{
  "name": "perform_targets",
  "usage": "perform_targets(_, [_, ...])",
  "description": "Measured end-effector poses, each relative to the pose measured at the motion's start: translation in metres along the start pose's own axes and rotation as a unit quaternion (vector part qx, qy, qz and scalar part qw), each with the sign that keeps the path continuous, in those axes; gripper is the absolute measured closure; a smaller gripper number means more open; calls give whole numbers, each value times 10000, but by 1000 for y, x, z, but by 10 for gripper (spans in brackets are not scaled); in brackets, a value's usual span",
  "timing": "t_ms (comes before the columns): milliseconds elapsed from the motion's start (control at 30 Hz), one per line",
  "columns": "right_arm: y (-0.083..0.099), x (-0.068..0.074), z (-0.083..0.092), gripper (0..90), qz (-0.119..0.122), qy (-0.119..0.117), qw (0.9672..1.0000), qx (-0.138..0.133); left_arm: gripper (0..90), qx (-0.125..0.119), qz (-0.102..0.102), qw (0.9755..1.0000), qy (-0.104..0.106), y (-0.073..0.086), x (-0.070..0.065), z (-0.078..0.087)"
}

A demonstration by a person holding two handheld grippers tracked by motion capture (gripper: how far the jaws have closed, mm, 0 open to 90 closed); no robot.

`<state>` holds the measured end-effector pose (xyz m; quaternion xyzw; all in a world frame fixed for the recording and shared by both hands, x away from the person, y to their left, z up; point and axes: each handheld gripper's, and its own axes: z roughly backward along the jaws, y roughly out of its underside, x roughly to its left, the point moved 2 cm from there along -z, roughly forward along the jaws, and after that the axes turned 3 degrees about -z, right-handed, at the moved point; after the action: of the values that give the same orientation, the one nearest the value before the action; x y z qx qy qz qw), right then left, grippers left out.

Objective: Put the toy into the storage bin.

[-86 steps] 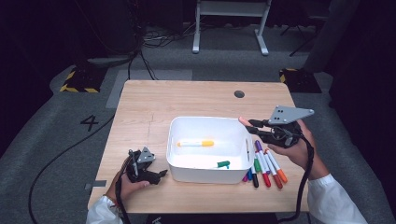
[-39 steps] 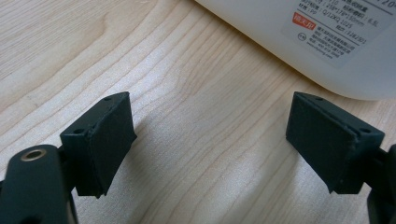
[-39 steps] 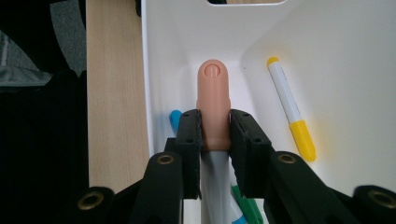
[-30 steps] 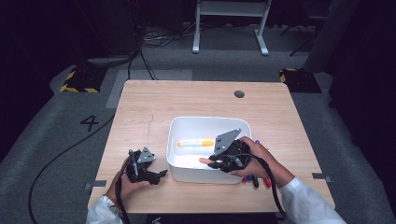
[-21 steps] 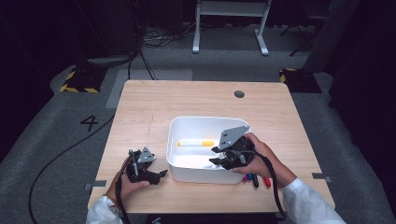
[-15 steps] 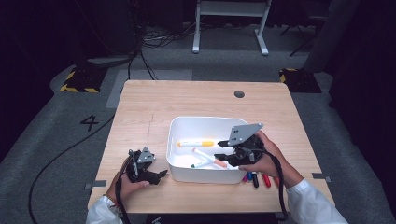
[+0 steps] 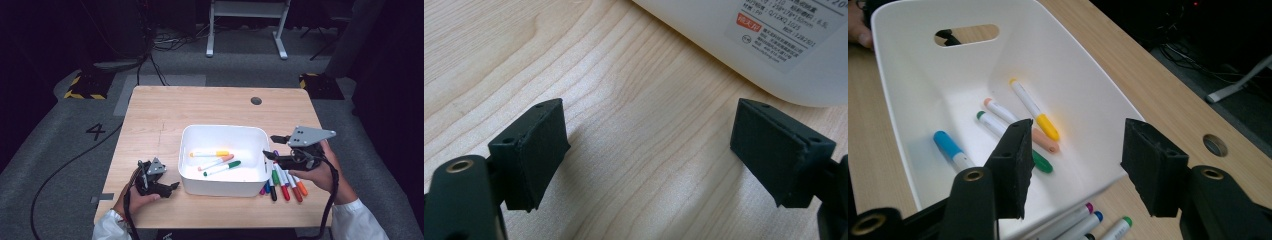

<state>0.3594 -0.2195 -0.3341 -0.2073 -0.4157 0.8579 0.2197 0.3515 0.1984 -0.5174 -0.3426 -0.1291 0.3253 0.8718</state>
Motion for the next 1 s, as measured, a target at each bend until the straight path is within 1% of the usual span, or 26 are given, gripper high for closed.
perform_targets(67, [9,-5,5,469,-172,123,9998,7,154,-1,0,10000,-1,0,0,0])
perform_targets(100, [14,-8,8,469,-214,149,9997,18,154,-2,-2,10000,-7,0,0,0])
perform_targets(167, [26,-13,11,469,-297,302,9991,82,154,0,1,10000,0,0,0,0])
perform_targets(233, [38,-18,14,469,-337,384,9986,155,154,-1,1,10000,0,0,0,0])
perform_targets(300, [52,-22,15,469,-466,405,9978,233,154,0,0,10000,0,0,0,0])
perform_targets(400, [73,-27,17,469,-584,531,9962,358,154,-2,2,10000,-1,0,0,0])
perform_targets(500, [93,-29,17,469,-717,571,9947,469,154,-1,0,10000,-1,0,0,0])
perform_targets(533, [100,-29,16,469,-777,604,9938,517,154,-1,0,10000,-2,0,0,0])
perform_targets(567, [106,-29,16,469,-869,597,9930,538,154,0,0,10000,-1,0,0,0])
perform_targets(700, [135,-28,11,469,-1086,575,9893,782,154,-1,1,10000,-1,0,0,0])
perform_targets(800, [155,-29,7,476,-1243,688,9856,917,154,-6,-5,10000,-18,0,0,0])
perform_targets(833, [160,-29,6,476,-1378,671,9842,891,155,-8,-5,10000,-18,0,0,0])
perform_targets(867, [166,-30,6,476,-1401,638,9836,937,154,-6,-4,10000,-18,0,0,0])
perform_targets(900, [170,-30,6,476,-1485,626,9824,941,154,-8,-4,10000,-18,0,0,0])
perform_targets(933, [174,-30,6,476,-1501,616,9817,994,154,-3,2,10000,-9,0,0,0])
perform_targets(1000, [180,-29,5,477,-1576,586,9805,1021,154,-6,-6,10000,-19,0,0,0])
